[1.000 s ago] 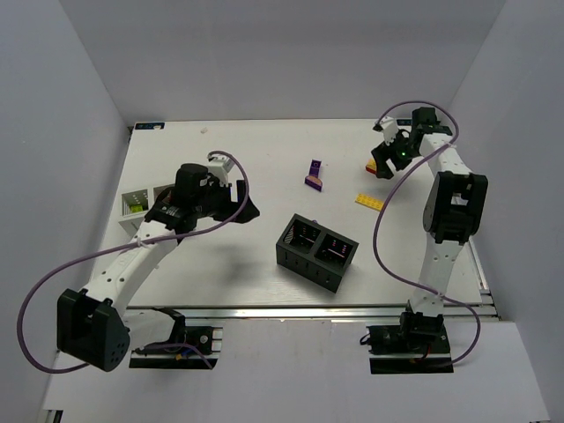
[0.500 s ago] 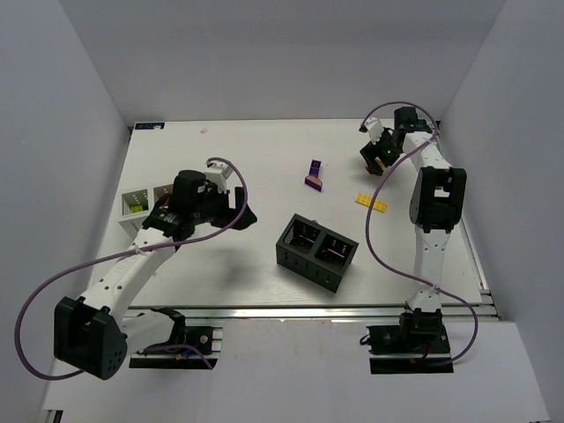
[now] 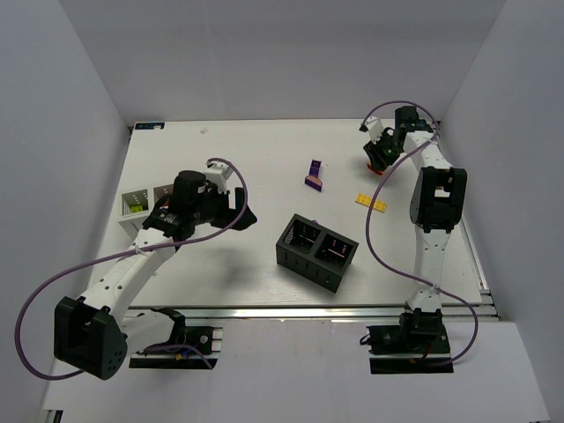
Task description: Sort the legos into containers by color
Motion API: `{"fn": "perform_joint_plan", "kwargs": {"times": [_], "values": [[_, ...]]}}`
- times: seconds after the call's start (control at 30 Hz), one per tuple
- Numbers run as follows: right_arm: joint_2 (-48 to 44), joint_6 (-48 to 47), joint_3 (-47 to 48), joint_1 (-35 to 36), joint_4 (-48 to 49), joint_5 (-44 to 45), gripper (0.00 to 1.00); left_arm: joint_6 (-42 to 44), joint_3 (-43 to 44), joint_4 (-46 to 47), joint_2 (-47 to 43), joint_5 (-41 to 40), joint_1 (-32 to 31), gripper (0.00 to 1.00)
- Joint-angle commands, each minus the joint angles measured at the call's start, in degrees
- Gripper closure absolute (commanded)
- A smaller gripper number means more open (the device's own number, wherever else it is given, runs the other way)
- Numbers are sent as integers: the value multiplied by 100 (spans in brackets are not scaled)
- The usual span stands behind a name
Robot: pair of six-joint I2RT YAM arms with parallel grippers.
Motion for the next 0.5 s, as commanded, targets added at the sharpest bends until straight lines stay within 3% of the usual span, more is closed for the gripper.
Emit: {"fn": "perform_joint_plan", "kwargs": {"times": [0.0, 0.1, 0.17, 0.3, 0.47], "values": [[-12, -105, 216, -39, -147, -256, 49, 37, -65, 99, -193, 16, 27, 8], [-56, -132, 163, -30, -191, -336, 59, 11, -65, 107, -202, 51, 27, 8], [-143, -123, 163, -39, -217, -397, 71, -41, -38, 125, -219, 95, -25, 8], [-661, 79, 145, -56, -217, -774, 88, -94, 84, 300, -263, 490, -25, 8], [-1557, 570, 470, -100, -559, -1731, 95, -287, 374, 643, -298, 877, -25, 7]]}}
